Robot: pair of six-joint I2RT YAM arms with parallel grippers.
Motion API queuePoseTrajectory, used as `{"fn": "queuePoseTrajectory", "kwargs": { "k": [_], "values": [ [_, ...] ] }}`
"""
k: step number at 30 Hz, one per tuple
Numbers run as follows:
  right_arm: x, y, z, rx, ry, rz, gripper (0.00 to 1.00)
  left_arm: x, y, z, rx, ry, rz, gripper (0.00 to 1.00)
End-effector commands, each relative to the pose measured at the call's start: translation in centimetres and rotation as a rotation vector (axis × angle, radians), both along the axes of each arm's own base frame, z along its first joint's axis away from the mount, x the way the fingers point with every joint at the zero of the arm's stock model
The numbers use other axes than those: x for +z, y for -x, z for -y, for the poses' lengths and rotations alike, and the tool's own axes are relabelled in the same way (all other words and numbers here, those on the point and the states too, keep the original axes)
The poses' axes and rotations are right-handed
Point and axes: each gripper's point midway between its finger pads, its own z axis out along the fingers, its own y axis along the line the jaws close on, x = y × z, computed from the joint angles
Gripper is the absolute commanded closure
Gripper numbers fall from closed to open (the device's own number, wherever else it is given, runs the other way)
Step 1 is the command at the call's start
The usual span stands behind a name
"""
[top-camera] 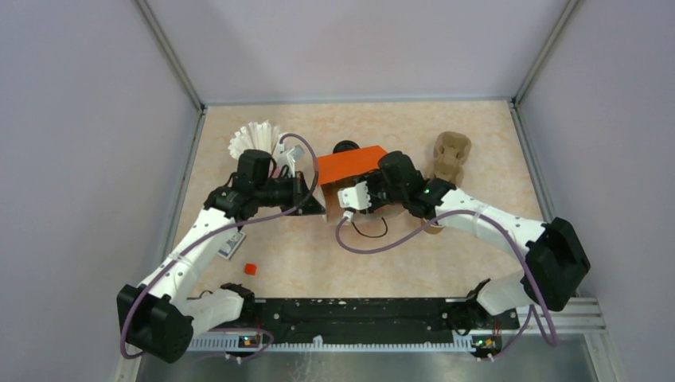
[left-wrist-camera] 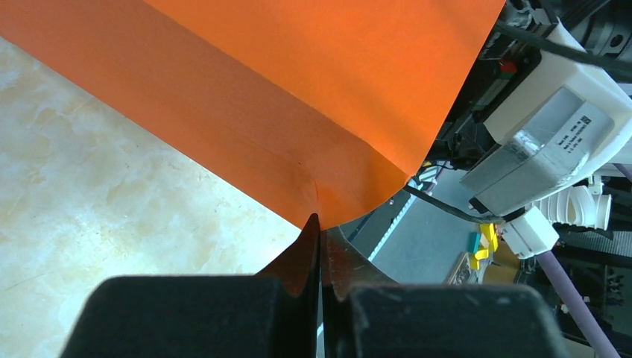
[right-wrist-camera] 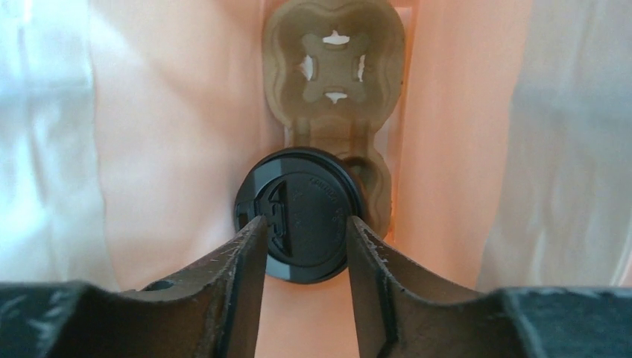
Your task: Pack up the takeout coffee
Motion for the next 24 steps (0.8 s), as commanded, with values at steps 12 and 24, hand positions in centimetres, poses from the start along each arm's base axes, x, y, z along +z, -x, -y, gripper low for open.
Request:
{"fn": "queuePoseTrajectory", "kwargs": {
  "k": [12,24],
  "values": [
    [-1.8,-4.3,0.5,-0.128,-0.024,0.087,0.69,2.0,0.0,0.3,-0.023,0.025,0.055,1.0],
    [-3.3,-5.7,2.8,-0.226,0.019,0.123,0.7,2.1,0.0,0.2,-0.02,0.02,0.054,1.0]
  ]
}}
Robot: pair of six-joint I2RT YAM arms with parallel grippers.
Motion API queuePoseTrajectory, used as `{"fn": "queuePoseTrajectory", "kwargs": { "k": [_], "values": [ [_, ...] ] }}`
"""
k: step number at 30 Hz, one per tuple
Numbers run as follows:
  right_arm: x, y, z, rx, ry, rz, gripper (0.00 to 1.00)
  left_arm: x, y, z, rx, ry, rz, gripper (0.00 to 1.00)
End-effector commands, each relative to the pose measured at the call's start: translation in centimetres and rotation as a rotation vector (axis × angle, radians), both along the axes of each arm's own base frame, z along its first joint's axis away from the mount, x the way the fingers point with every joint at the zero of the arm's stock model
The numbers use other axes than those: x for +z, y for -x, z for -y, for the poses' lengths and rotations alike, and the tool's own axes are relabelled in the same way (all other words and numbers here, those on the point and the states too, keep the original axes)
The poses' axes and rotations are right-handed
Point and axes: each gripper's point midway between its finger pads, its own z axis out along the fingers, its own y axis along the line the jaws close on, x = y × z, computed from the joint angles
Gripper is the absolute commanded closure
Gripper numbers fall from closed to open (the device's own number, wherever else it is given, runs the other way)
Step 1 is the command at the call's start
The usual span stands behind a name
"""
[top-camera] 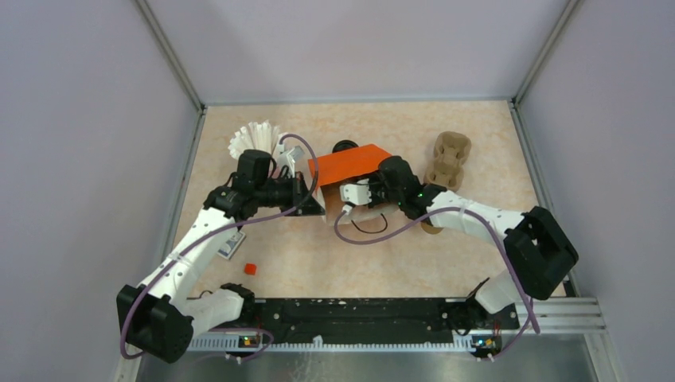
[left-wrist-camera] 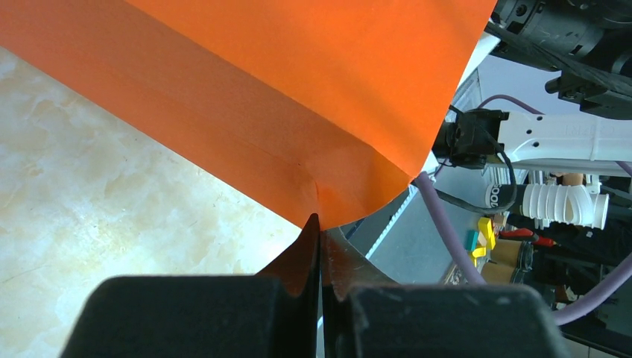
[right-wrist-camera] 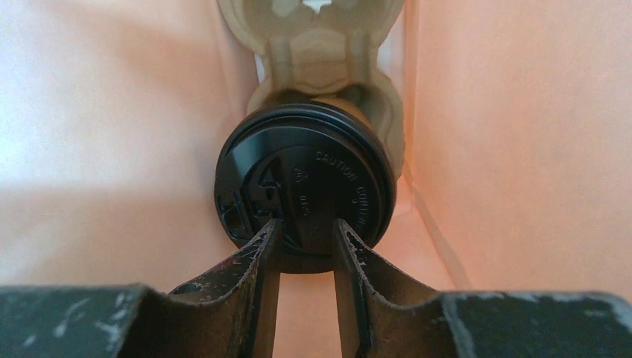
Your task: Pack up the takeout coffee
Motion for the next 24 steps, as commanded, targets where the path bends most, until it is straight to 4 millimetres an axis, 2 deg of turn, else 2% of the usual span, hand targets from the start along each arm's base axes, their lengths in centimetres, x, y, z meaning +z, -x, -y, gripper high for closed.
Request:
{"fn": "queuePoseTrajectory", "kwargs": {
  "k": [1,20,24],
  "values": [
    [-0.2,-1.1,0.7,-0.059,-0.009,0.022,0.7,2.1,-0.3,0.2,-0.018,0.024,0.071,1.0],
    [0.1,-2.6,-0.4,-0.097,-0.063,0.026,0.7,2.0,-0.2,0.2,-0.02,0.024,0.067,1.0],
    [0.8,-2.8,-0.6,-0.111,-0.09,0.032,0.7,2.0,-0.2,0.3,-0.021,0.024,0.066,1.0]
  ]
}}
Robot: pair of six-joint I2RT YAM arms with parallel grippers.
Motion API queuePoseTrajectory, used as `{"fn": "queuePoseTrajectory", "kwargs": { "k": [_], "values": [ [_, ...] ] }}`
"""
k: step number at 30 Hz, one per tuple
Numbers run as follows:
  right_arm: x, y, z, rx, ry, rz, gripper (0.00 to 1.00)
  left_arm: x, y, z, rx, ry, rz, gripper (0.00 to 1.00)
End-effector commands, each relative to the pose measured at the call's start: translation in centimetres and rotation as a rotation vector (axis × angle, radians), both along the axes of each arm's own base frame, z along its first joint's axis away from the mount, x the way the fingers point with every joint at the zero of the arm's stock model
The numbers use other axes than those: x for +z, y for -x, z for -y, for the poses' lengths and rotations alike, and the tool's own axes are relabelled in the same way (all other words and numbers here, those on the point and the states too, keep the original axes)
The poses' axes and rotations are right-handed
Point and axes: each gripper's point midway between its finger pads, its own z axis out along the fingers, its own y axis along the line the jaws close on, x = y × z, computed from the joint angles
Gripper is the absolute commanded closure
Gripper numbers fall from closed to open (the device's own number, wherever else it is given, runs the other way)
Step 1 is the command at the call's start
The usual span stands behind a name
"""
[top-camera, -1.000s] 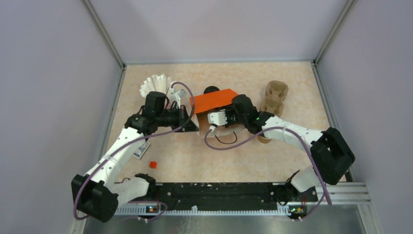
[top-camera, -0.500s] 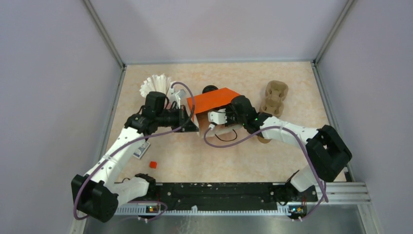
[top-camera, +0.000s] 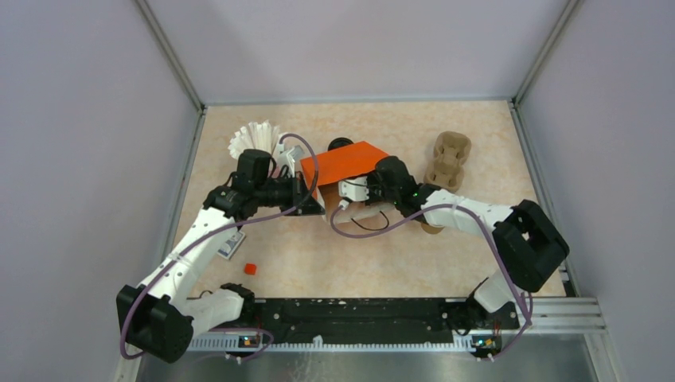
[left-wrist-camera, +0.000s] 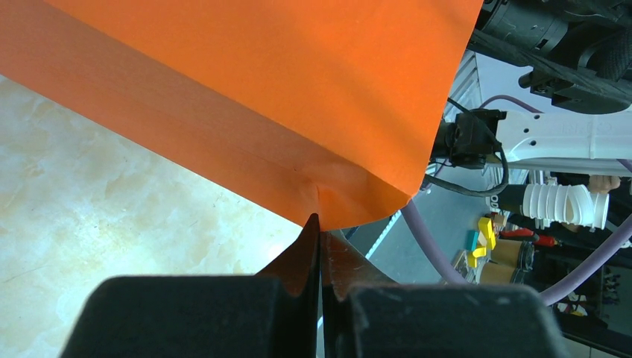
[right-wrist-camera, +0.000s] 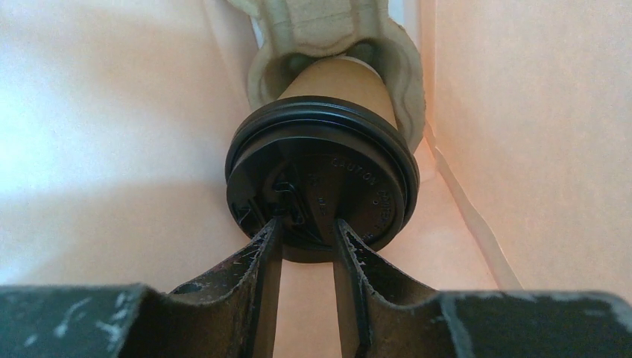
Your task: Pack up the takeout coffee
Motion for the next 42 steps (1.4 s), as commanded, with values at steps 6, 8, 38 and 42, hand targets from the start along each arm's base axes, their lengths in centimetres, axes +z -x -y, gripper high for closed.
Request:
{"fn": "queuePoseTrajectory", "kwargs": {
  "k": [6,8,38,42],
  "values": [
    [4.6,-0.6,-1.3,0.004,-0.123,0.032,0.7,2.0,-0.3,0.3,-0.023,0.027,0.067,1.0],
    [4.9,-0.3,-1.0,0.007,-0.113,0.019,0.7,1.9,-0.4,0.4,-0.024,0.026,0.064,1.0],
    [5.2,-1.6,-3.7,0.046,-0.186,0.032,0.74,1.7,0.6,0.8,-0.067,0.062,0.017,1.0],
    [3.9,-1.9,-3.5,0.027,-0.172,0.026,0.74,1.6,0.6,0.9,-0.069,0.064,0.011,1.0]
  ]
}}
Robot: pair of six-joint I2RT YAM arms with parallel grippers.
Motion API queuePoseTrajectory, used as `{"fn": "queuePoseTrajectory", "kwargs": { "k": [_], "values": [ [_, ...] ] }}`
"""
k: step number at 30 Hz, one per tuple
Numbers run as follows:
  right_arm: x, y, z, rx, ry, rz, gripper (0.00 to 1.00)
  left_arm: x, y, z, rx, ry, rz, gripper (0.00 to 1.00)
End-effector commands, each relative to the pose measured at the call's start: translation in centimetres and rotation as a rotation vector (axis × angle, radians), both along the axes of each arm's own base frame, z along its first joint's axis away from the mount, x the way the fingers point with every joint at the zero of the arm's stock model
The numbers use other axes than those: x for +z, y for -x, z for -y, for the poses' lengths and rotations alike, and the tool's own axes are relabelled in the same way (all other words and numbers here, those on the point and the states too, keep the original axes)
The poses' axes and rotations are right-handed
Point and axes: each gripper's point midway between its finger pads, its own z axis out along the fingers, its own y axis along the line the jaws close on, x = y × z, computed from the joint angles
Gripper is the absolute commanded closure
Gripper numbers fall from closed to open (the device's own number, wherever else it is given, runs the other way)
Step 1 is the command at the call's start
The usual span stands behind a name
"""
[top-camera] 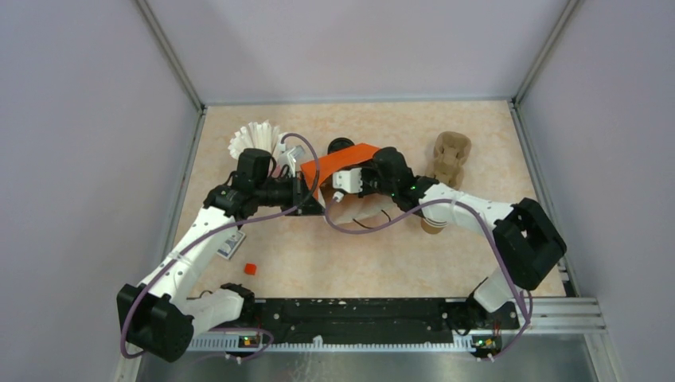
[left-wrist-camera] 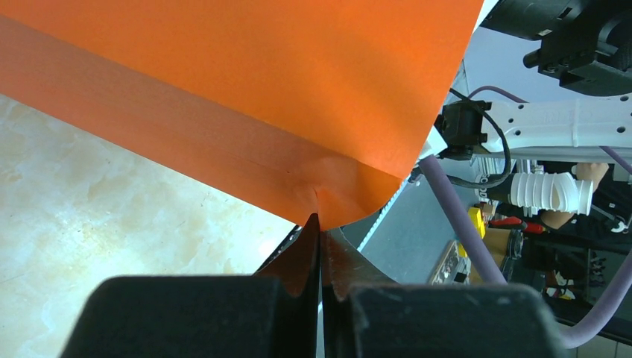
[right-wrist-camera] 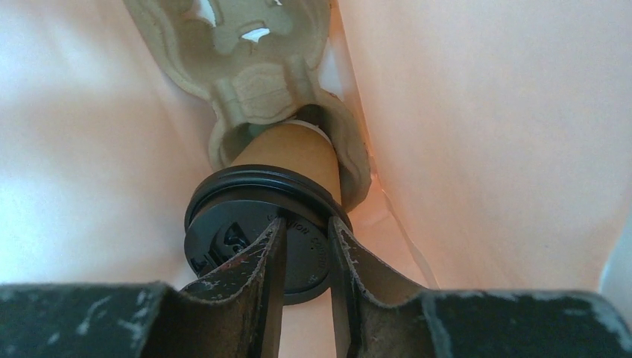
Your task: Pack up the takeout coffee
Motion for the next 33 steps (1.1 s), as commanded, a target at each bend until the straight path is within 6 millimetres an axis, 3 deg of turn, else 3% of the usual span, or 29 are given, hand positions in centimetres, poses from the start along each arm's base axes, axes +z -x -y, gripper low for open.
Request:
{"fn": "queuePoseTrajectory", "kwargs": {
  "k": [1,10,17,23,33],
  "values": [
    [1.2,-1.5,-0.5,-0.043,-0.057,0.035,0.74,1.1,0.1,0.5,-0.036,0.037,0.021,1.0],
    [0.9,-2.3,0.0,-0.089,-0.064,0.07,0.75,1.0,0.2,0.6,-0.039,0.04,0.015,1.0],
    [0.4,-1.6,0.1,-0.079,-0.075,0.052,0.75,1.2,0.1,0.5,-0.034,0.039,0.022,1.0],
    [2.7,-0.7,0.9,-0.082,-0.089,0.056,0.74,1.8,-0.6,0.5,-0.01,0.031,0.04,1.0],
    [6.2,3.1,2.3,-0.036,-0.149,0.002,0.74,3.2,-1.3,0.6,0.02,0.04,0.052,1.0]
  ]
}}
